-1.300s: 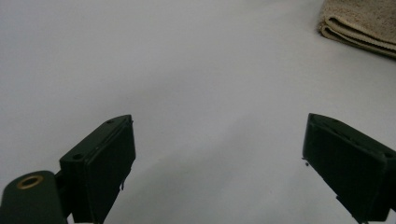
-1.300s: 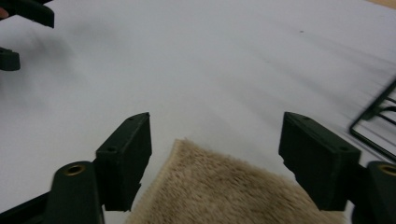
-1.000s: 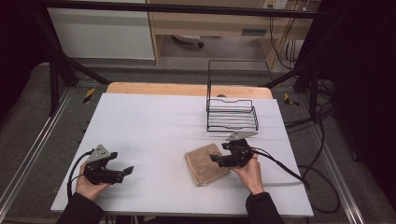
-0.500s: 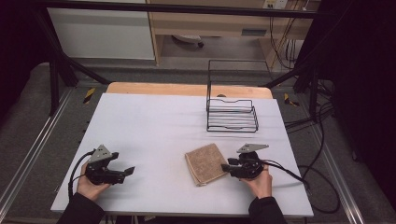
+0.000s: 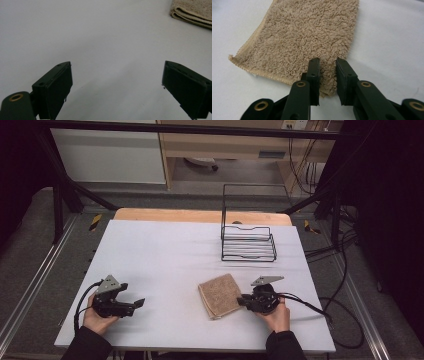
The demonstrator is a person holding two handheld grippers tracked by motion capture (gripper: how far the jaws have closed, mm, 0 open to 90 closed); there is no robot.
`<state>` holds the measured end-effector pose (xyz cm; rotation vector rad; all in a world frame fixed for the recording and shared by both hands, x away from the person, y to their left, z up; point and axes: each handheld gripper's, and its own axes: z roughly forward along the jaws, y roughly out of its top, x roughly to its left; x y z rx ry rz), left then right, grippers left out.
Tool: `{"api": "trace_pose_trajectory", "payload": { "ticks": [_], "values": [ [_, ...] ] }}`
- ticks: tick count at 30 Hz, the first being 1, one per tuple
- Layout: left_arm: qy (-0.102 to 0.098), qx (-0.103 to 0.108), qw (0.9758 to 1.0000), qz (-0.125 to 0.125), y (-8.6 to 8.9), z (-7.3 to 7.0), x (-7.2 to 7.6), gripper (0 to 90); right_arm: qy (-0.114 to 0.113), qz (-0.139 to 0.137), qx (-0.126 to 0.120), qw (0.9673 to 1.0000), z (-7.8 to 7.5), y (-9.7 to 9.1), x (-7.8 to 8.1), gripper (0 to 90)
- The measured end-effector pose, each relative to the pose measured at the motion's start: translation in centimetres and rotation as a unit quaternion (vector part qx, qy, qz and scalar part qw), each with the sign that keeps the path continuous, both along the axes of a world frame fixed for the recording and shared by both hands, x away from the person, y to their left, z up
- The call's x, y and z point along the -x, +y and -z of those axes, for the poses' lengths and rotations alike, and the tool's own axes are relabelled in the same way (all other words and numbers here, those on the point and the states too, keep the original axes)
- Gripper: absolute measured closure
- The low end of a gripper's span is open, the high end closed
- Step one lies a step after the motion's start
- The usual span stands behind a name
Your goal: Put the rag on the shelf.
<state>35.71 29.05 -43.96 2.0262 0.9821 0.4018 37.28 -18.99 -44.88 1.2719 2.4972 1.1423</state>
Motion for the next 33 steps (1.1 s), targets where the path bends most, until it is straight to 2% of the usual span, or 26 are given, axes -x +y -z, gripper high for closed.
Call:
{"api": "trace_pose_trajectory", "payload": {
  "ticks": [3,7,16,20,22,24,25,26,28,31,33],
  "values": [
    [0.000,0.000,1.0000,-0.001,-0.1,0.0,0.0,9.4,0.006,0.007,-0.004,1.0000,-0.1,0.0,0.2,80.8],
    [0.000,-0.003,1.0000,0.001,-0.3,0.0,0.0,9.4,0.012,0.014,-0.008,0.9998,-0.3,0.0,0.5,83.6],
    [0.000,-0.002,1.0000,0.001,-0.4,-0.1,0.1,9.6,0.031,0.047,-0.025,0.9981,-0.5,0.0,2.4,83.5],
    [-0.001,-0.003,1.0000,0.001,-0.5,-0.1,0.2,9.8,0.029,0.050,-0.024,0.9981,-0.5,0.0,3.1,81.6],
    [0.000,-0.003,1.0000,0.000,-0.6,-0.1,0.2,9.8,0.022,0.046,-0.017,0.9986,-0.4,-0.1,3.0,74.9],
    [-0.001,-0.004,1.0000,0.001,-0.6,-0.1,0.2,9.8,0.009,0.037,-0.012,0.9992,-0.6,-0.3,2.8,63.6],
    [-0.001,-0.006,1.0000,0.001,-0.7,-0.1,0.3,9.6,0.000,0.034,-0.013,0.9993,-0.6,-0.6,2.7,56.7],
    [-0.002,-0.008,1.0000,0.003,-0.7,-0.1,0.3,8.9,-0.003,0.030,-0.020,0.9993,-0.7,-0.9,2.6,55.2],
    [-0.003,-0.004,1.0000,0.004,-0.8,-0.2,0.3,7.7,-0.002,0.021,-0.036,0.9991,-0.9,-1.5,2.3,45.5],
    [-0.005,-0.001,0.9999,0.009,-1.0,-0.4,0.4,3.9,-0.024,0.016,-0.036,0.9989,-1.1,-2.2,2.1,29.9],
    [-0.003,0.000,1.0000,0.004,-1.2,-0.6,0.4,2.7,-0.030,0.012,-0.041,0.9987,-1.1,-2.4,1.9,18.4]
  ]
}}
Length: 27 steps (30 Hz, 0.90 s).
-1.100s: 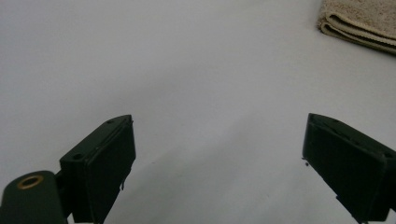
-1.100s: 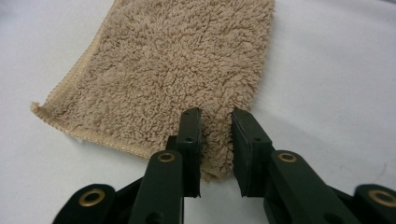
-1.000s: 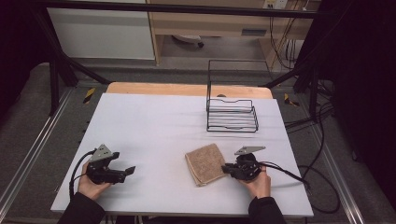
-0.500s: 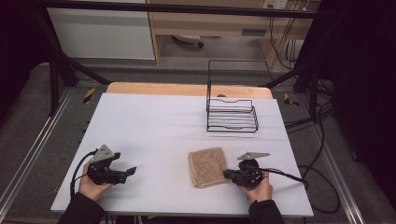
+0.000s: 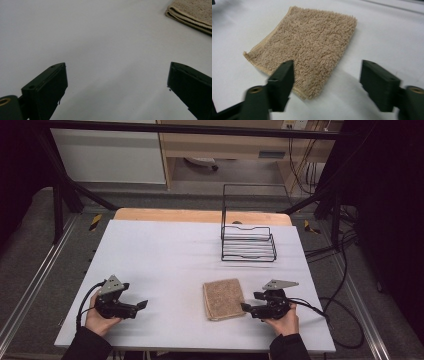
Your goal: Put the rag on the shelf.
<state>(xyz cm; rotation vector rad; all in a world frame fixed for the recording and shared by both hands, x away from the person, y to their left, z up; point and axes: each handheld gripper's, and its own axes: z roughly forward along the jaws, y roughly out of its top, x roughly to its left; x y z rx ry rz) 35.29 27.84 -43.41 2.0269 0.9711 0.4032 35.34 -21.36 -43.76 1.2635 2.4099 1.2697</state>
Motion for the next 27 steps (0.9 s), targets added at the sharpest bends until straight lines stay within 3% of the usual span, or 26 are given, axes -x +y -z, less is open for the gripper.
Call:
{"api": "trace_pose_trajectory", "payload": {
  "ticks": [6,10,13,15,19,23,27],
  "values": [
    [0.015,-0.007,0.9997,-0.019,-0.6,0.0,-0.2,3.1,-0.003,-0.008,-0.003,1.0000,-0.4,-0.3,-0.4,1.5],
    [0.009,-0.004,0.9999,-0.011,-0.8,-0.4,-0.1,3.3,-0.023,-0.008,-0.008,0.9997,-0.8,-0.7,-0.2,0.5],
    [0.000,0.011,0.9999,-0.004,-1.1,-0.8,0.0,3.2,-0.011,0.012,-0.020,0.9997,-1.1,-0.9,-0.4,0.5],
    [-0.003,0.012,0.9998,-0.013,-1.4,-1.1,-0.1,3.9,-0.005,0.015,-0.029,0.9995,-1.3,-0.9,-0.5,0.5],
    [-0.002,0.026,0.9994,-0.022,-2.3,-1.6,-0.5,4.6,-0.020,-0.009,-0.021,0.9996,-1.4,-1.0,-0.6,0.5],
    [0.002,0.022,0.9996,-0.020,-3.8,-1.9,-1.0,5.3,-0.026,-0.020,-0.030,0.9990,-1.6,-1.1,-1.1,1.9],
    [0.002,0.021,0.9997,-0.013,-6.0,-2.3,-1.6,6.4,-0.033,-0.014,-0.020,0.9991,-1.8,-0.9,-2.0,3.5]
  ]
}}
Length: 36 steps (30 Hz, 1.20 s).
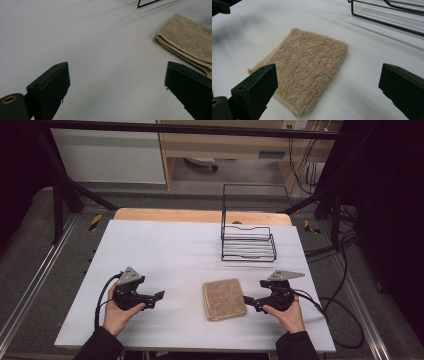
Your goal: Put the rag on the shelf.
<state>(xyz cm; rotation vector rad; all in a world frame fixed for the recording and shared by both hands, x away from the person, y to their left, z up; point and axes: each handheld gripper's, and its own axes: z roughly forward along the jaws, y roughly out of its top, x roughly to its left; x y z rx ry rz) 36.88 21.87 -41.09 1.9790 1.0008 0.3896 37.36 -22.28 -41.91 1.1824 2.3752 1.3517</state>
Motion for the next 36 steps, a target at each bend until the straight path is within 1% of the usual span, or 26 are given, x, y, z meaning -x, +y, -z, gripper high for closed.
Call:
{"api": "trace_pose_trajectory", "payload": {
  "ticks": [3,4,5,8,11,12,13,18,22,25,29,31,33,36],
  "values": [
    [0.000,0.000,1.0000,0.006,-1.9,-0.3,-0.6,7.5,-0.004,0.006,0.006,1.0000,-0.1,0.3,-0.8,5.5],
    [0.001,0.000,1.0000,0.008,-2.6,-0.3,-0.8,8.5,-0.004,0.011,0.005,0.9999,-0.1,0.5,-1.4,6.3],
    [0.002,0.003,0.9999,0.010,-3.3,-0.4,-1.0,8.5,-0.004,0.011,0.005,0.9999,-0.1,0.5,-1.4,6.3],
    [0.008,0.003,0.9998,0.016,-5.2,-0.2,-1.7,11.3,-0.004,0.013,0.002,0.9999,0.1,0.9,-2.4,7.9],
    [0.017,0.003,0.9997,0.020,-7.0,0.0,-2.3,12.8,-0.001,0.018,0.006,0.9998,0.3,1.0,-2.6,7.8],
    [0.019,0.003,0.9997,0.017,-7.6,0.2,-2.4,13.8,0.002,0.019,0.008,0.9998,0.4,1.1,-2.7,7.7],
    [0.024,0.007,0.9995,0.017,-8.1,0.3,-2.7,15.3,-0.002,0.018,0.012,0.9998,0.5,1.1,-2.7,7.6],
    [0.047,0.003,0.9989,0.008,-10.3,1.4,-3.7,22.6,-0.006,0.016,0.014,0.9998,0.7,1.2,-2.6,6.5],
    [0.061,0.000,0.9981,0.004,-11.4,2.1,-4.3,31.9,-0.006,0.016,0.013,0.9998,0.6,1.1,-2.5,6.3],
    [0.069,-0.009,0.9976,0.002,-12.1,2.5,-4.6,37.1,-0.005,0.016,0.009,0.9998,0.6,1.1,-2.4,6.5],
    [0.079,-0.013,0.9968,0.008,-12.9,2.9,-5.0,43.5,-0.003,0.015,0.013,0.9998,0.7,1.2,-2.5,6.5],
    [0.079,-0.022,0.9966,0.008,-13.2,3.0,-5.1,47.1,-0.002,0.015,0.012,0.9998,0.7,1.2,-2.4,7.0],
    [0.085,-0.030,0.9959,0.009,-13.4,3.3,-5.2,50.9,-0.001,0.014,0.010,0.9998,0.6,1.2,-2.4,7.5],
    [0.091,-0.026,0.9954,0.013,-13.5,3.5,-5.4,56.1,-0.002,0.014,0.008,0.9999,0.6,1.2,-2.4,8.8]
  ]
}}
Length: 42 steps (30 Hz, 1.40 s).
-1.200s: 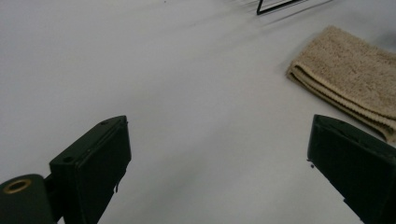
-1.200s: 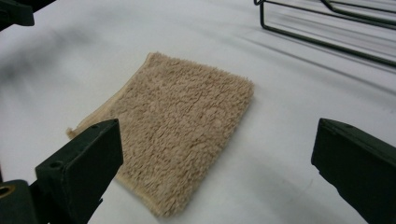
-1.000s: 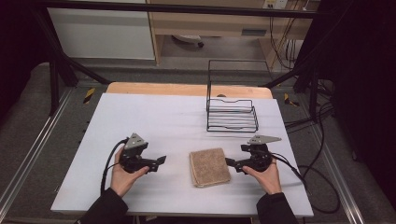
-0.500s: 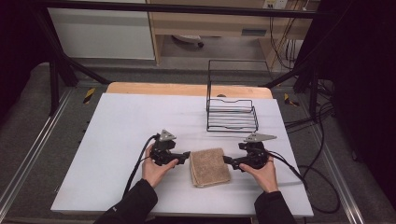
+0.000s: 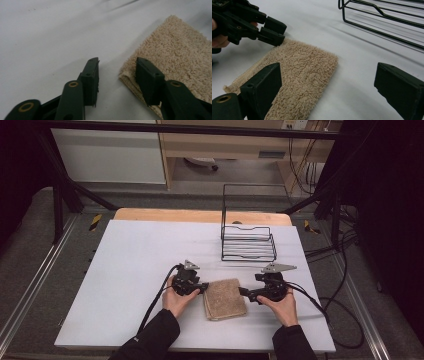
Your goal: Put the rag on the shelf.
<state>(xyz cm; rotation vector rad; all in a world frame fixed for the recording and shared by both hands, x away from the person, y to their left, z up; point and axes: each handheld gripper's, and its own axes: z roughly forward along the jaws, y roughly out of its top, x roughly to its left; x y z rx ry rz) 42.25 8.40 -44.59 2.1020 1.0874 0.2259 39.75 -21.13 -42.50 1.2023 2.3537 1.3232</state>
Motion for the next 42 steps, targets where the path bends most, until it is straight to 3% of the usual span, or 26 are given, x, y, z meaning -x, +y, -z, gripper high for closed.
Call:
{"api": "trace_pose_trajectory", "payload": {
  "ticks": [5,11,22,27,31,35,42],
  "values": [
    [-0.004,-0.009,0.9999,0.007,-0.5,0.0,0.2,62.4,0.002,-0.005,-0.002,1.0000,0.0,0.0,-0.1,10.2],
    [0.002,-0.002,1.0000,0.008,-0.8,0.2,0.2,67.3,0.002,-0.001,-0.009,1.0000,-0.1,-0.1,-0.1,11.0],
    [0.003,-0.007,0.9999,0.011,-1.4,0.2,0.4,78.1,0.010,0.021,-0.005,0.9997,0.3,0.3,-0.8,15.1],
    [-0.013,-0.025,0.9996,0.010,-1.9,0.1,0.8,81.3,0.018,0.028,-0.001,0.9995,0.9,0.7,-1.5,23.2],
    [-0.015,-0.026,0.9995,0.009,-1.9,0.2,0.9,82.0,0.023,0.027,0.011,0.9993,1.2,1.3,-2.2,26.0],
    [-0.023,-0.030,0.9992,0.014,-1.9,0.2,0.9,82.5,0.026,0.024,0.012,0.9993,1.5,2.1,-2.7,33.5],
    [-0.028,-0.033,0.9989,0.017,-2.0,0.3,1.0,83.1,0.039,0.018,0.036,0.9984,2.2,3.1,-3.1,47.2]
  ]
}}
